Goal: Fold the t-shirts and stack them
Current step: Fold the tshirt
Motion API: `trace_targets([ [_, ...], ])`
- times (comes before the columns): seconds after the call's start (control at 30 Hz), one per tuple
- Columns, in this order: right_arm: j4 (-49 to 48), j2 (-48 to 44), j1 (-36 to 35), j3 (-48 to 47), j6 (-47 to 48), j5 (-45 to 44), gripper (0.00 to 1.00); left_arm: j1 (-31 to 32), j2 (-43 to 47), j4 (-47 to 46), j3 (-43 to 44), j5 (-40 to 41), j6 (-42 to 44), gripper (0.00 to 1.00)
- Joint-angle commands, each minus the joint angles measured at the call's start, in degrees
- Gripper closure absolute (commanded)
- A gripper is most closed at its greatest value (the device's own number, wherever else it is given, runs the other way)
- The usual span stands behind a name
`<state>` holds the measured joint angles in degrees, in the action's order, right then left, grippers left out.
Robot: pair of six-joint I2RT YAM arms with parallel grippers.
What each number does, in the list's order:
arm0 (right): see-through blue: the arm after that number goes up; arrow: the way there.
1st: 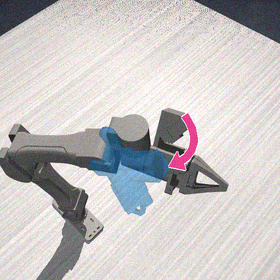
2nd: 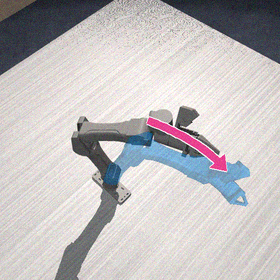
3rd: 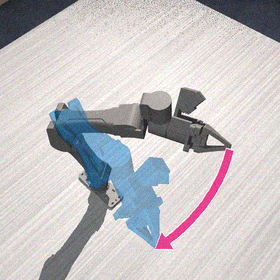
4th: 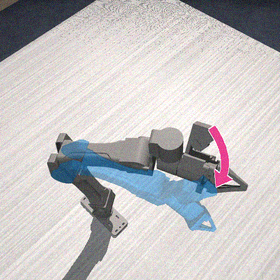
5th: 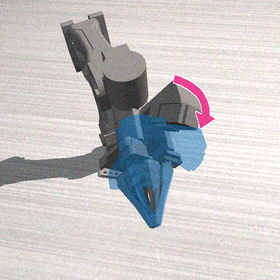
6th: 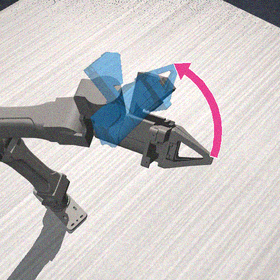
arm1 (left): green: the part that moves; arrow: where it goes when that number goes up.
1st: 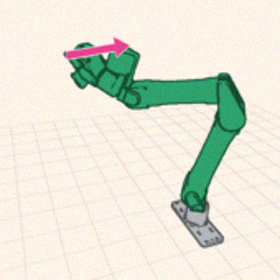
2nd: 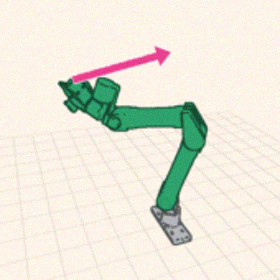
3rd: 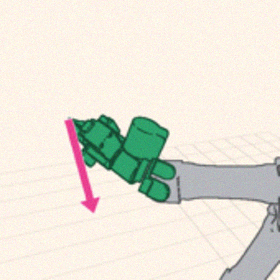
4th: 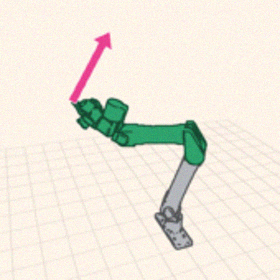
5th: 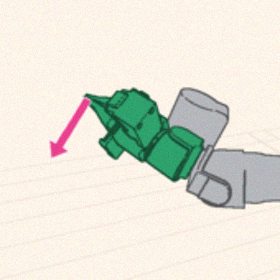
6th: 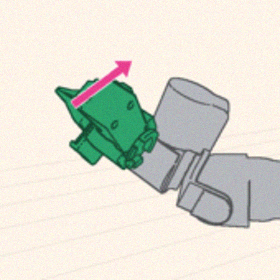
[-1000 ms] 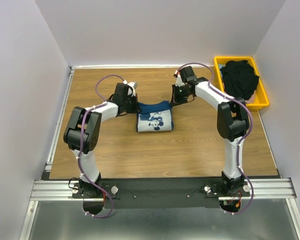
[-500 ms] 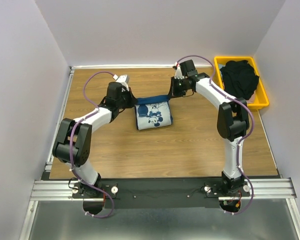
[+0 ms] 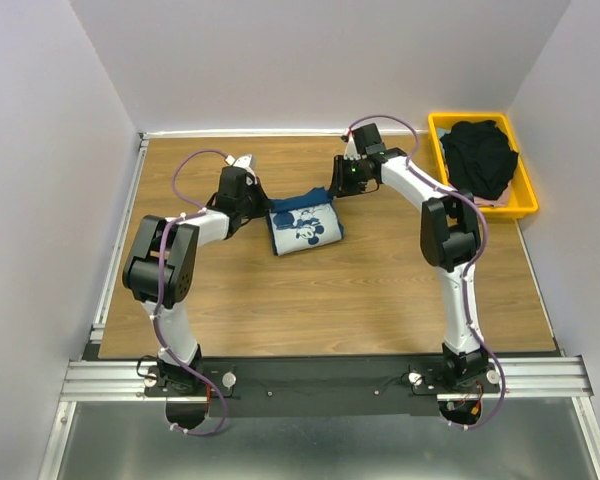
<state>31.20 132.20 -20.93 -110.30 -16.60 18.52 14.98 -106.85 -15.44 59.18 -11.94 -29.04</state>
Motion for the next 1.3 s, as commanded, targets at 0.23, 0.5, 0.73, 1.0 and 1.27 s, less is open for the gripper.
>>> trace_targets([
  [0.23, -3.4, -11.3, 0.3, 5.2, 1.7, -5.1, 0.4, -1.4, 8.1, -2.4, -2.5, 7.4, -2.1, 0.74],
  [0.5, -7.6, -12.4, 0.3, 10.1, 4.0, 12.3, 0.54, -0.3, 15.5, -0.5, -7.0, 6.9, -2.4, 0.52],
  [0.73, -10.8, -6.0, 0.1, 8.9, 2.6, 21.2, 0.62, 4.0, 16.2, 0.8, -9.3, 4.1, 0.3, 0.63],
  [1.0, -11.1, 4.8, -0.1, -2.2, 1.0, 23.9, 0.62, 3.6, 3.6, 2.4, 0.0, 3.5, -0.4, 0.89],
  [1.27, -11.2, 16.7, 0.0, -18.4, -2.9, 23.7, 0.62, -2.2, -9.9, 4.5, 11.7, 0.7, -3.0, 0.91],
])
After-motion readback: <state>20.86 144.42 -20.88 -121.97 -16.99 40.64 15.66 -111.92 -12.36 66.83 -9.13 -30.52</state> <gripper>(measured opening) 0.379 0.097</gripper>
